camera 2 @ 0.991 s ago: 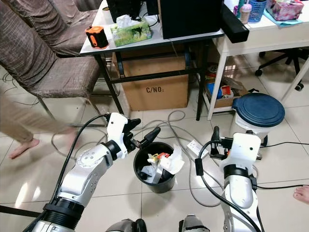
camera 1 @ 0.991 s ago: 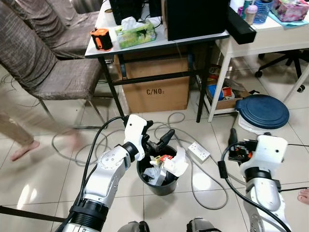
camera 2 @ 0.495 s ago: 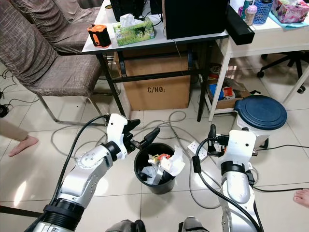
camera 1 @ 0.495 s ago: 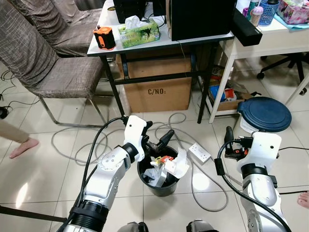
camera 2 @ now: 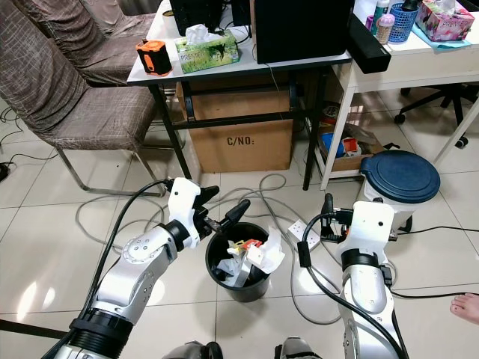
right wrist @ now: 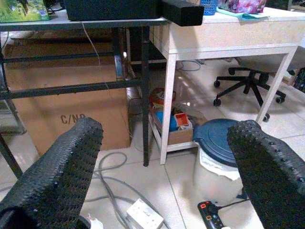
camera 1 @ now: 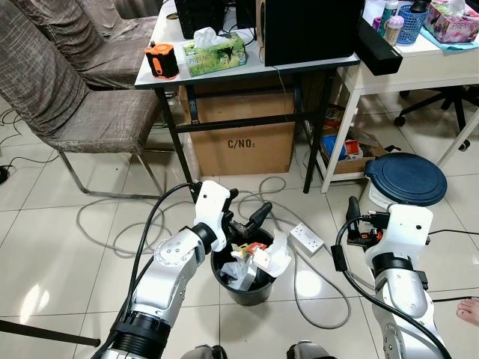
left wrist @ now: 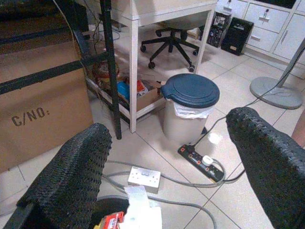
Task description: Picking trash to rubbish bin
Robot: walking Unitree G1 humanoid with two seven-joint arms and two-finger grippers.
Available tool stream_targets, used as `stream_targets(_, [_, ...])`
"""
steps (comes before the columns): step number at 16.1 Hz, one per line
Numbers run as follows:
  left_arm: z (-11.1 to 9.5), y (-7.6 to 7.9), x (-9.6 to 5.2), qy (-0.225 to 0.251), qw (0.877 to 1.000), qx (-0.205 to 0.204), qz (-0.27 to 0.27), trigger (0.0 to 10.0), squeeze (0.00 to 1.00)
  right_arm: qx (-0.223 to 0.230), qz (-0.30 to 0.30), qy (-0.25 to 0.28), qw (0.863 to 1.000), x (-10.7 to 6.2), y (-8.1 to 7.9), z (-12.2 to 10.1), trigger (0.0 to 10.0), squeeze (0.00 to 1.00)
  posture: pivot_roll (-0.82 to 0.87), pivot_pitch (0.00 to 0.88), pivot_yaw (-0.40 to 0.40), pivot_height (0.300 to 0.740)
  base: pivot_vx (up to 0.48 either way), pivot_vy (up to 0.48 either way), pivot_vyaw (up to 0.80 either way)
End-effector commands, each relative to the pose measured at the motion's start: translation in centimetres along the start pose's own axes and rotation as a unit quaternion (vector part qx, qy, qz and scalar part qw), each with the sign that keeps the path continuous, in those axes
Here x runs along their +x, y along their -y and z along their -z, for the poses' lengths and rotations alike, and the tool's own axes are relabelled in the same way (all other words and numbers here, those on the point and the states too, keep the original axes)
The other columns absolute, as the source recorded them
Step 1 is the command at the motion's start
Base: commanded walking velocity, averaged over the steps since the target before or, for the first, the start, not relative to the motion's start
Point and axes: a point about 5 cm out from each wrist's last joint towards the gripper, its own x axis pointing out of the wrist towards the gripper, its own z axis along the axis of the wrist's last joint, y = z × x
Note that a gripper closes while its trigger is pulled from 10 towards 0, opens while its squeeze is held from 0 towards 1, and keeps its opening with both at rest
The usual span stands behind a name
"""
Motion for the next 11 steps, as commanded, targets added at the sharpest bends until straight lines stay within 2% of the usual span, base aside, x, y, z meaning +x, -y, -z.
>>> stream_targets(1, [0.43,0.01,-0.09,-0.009,1.000,0.005,-0.002,10.0,0.00,0.000,-0.008,0.000,1.000,0.08,-0.41,0.02,10.0,0.78,-0.17,0.106,0.096,0.740,0.000,0.000,0.00])
stream_targets(11, [0.62,-0.02,-0.07,-0.013,1.000,0.017,-0.001,10.0,0.00,0.007,-0.013,-0.004,1.000,0.07,-0.82,0.24,10.0,0.78,-0.16,0.103,0.101,0.740,0.000,0.000,0.00])
